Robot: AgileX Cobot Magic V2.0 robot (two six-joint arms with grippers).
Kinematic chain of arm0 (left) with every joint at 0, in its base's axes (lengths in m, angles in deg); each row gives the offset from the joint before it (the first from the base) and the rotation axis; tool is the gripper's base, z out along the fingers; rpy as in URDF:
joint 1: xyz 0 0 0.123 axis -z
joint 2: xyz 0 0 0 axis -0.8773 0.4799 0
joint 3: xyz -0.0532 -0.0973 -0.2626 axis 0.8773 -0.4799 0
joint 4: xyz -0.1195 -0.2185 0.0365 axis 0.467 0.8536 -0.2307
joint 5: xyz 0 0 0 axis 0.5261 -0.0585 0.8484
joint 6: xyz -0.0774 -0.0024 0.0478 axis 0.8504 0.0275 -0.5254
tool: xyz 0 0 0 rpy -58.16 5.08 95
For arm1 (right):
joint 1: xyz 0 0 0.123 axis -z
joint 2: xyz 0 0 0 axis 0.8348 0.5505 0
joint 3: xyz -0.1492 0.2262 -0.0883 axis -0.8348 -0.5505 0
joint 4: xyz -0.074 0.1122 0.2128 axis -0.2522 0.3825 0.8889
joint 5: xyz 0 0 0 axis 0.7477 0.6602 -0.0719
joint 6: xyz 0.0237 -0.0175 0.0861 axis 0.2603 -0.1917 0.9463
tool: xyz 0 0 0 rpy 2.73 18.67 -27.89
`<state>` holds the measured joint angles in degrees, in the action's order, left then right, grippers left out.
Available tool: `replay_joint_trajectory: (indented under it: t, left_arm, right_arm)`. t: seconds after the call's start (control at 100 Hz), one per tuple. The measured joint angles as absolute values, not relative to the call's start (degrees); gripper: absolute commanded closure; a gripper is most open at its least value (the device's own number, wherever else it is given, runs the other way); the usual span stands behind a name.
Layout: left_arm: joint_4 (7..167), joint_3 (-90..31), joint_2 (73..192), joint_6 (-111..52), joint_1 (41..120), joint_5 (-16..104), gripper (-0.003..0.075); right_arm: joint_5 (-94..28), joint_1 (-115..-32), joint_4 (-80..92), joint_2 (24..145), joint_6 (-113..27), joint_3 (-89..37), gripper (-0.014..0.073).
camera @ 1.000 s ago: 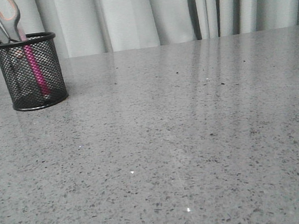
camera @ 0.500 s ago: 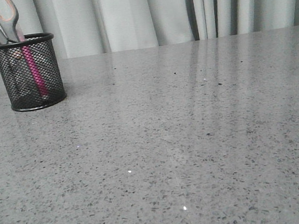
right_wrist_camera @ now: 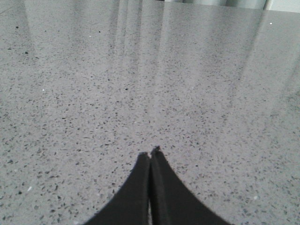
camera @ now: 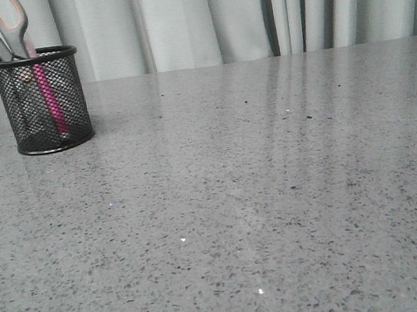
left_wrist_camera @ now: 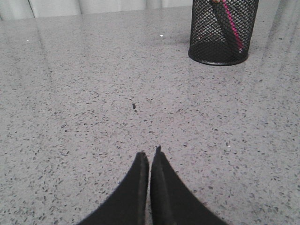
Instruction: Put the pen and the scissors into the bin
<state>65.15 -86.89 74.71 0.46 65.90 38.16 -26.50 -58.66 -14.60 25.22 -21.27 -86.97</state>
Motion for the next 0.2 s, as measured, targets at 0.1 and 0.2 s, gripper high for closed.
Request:
replay_joint_trajectory:
  t: [0.1, 0.2]
  left_arm:
    - [65.15, -86.89, 74.71, 0.46, 65.9, 38.16, 0.0739]
    - [65.15, -86.89, 74.71, 0.46, 65.9, 38.16, 0.0739]
  right_arm:
    - [-26.5, -58.66, -14.6, 25.22, -21.27, -86.97, 0.067]
    - [-26.5, -58.66, -14.6, 25.22, -21.4, -86.97, 0.067]
